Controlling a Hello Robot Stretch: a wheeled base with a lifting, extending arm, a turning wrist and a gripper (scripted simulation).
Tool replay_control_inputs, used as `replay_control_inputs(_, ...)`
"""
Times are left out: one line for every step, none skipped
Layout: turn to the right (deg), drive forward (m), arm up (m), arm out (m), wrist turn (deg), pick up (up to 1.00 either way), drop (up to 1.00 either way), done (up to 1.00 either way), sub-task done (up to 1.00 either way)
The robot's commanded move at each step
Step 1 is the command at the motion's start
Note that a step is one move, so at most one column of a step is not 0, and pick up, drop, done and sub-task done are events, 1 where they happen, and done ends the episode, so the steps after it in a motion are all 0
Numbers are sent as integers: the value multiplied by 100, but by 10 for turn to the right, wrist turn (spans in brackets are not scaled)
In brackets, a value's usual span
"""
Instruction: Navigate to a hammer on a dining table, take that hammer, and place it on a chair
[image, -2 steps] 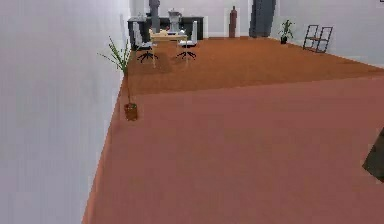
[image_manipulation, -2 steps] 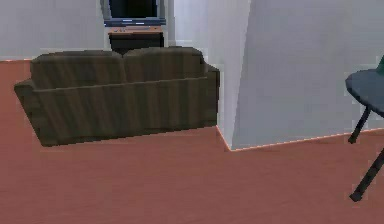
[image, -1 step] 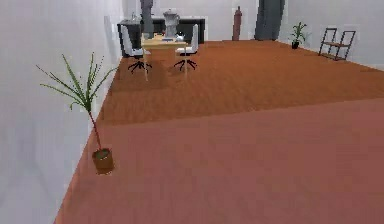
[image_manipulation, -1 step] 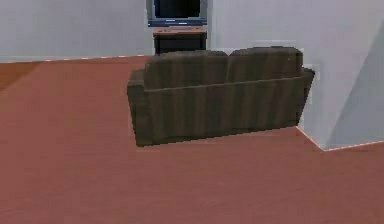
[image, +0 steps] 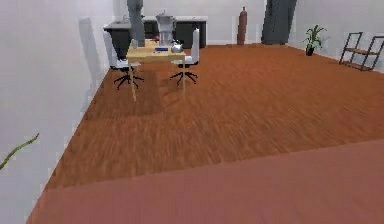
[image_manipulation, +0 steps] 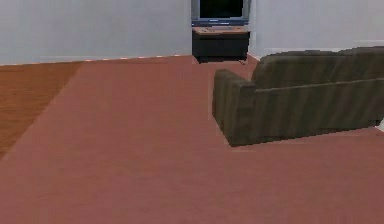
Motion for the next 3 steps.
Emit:
replay_control_inputs(-30, 0, 0, 0, 0, 0, 0, 0, 0)
replay_control_inputs(60, 0, 0, 0, 0, 0, 0, 0, 0)
replay_control_inputs(0, 25, 0, 0, 0, 0, 0, 0, 0)
